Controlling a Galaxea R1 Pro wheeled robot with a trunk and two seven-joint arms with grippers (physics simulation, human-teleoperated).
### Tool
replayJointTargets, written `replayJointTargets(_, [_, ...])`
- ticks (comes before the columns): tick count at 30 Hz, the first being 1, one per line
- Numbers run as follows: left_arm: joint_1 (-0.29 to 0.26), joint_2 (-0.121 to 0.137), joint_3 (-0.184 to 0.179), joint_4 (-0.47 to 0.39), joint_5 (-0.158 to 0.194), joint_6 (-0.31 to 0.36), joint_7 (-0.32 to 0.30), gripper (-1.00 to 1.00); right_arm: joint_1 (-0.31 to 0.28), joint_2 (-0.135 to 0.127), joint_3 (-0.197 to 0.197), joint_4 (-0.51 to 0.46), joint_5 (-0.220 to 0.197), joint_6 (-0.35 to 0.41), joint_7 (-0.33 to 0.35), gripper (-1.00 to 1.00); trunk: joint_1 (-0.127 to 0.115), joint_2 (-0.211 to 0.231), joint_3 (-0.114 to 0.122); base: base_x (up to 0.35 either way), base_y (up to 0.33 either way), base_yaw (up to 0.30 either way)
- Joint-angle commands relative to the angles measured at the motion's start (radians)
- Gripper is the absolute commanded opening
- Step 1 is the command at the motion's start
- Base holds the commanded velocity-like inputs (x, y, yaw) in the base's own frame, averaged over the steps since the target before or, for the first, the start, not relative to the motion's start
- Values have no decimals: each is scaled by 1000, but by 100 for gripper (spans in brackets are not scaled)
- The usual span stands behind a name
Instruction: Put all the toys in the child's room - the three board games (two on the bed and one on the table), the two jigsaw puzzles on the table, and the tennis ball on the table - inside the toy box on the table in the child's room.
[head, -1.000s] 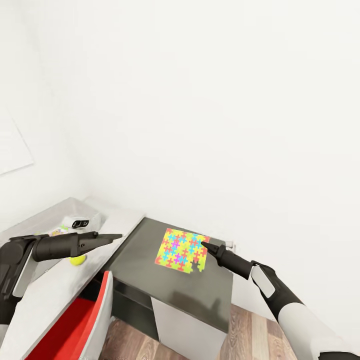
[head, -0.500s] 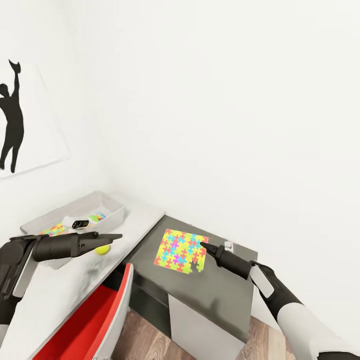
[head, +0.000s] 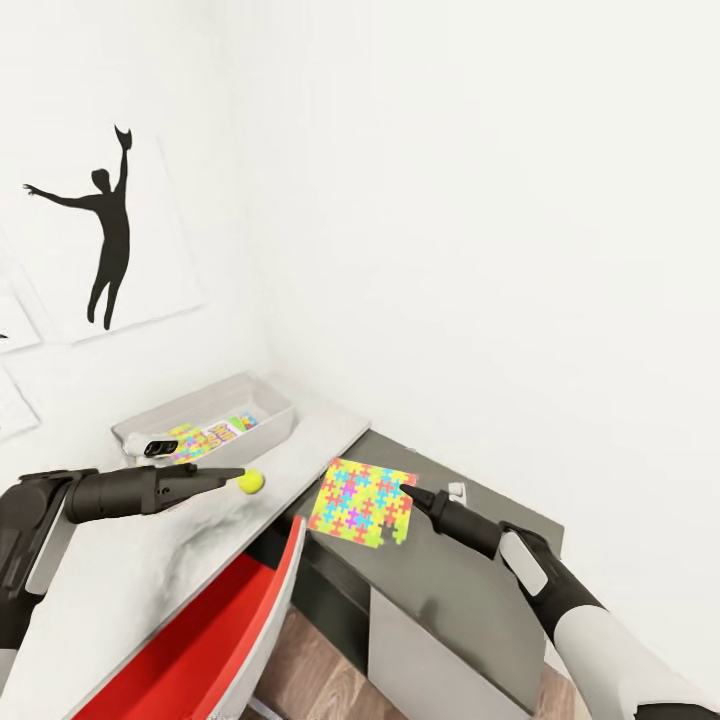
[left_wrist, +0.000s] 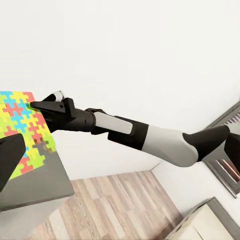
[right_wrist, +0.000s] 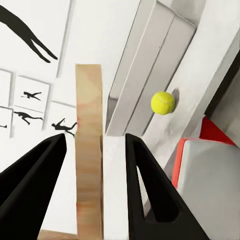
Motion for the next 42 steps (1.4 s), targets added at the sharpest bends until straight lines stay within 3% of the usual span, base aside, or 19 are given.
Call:
replayJointTargets(1, [-1, 0, 0, 0, -1, 11, -4, 100, -1, -1, 4, 0, -10, 7, -1, -100, 1, -2, -2, 0, 0, 287])
replayJointTargets(19, [-1, 0, 0, 0, -1, 11, -4, 100, -1, -2, 3, -1, -10, 7, 2, -100, 1, -2, -2, 0, 0, 281])
replayJointTargets(31, [-1, 0, 0, 0, -1, 11, -4, 100, -1, -1, 2, -1, -10, -27, 5, -100, 1, -2, -2, 0, -2, 42])
replayJointTargets(42, [-1, 0, 0, 0, -1, 10, -4, 100, -1, 1, 4, -1, -10, -27, 5, -100, 1, -2, -2, 0, -62, 239])
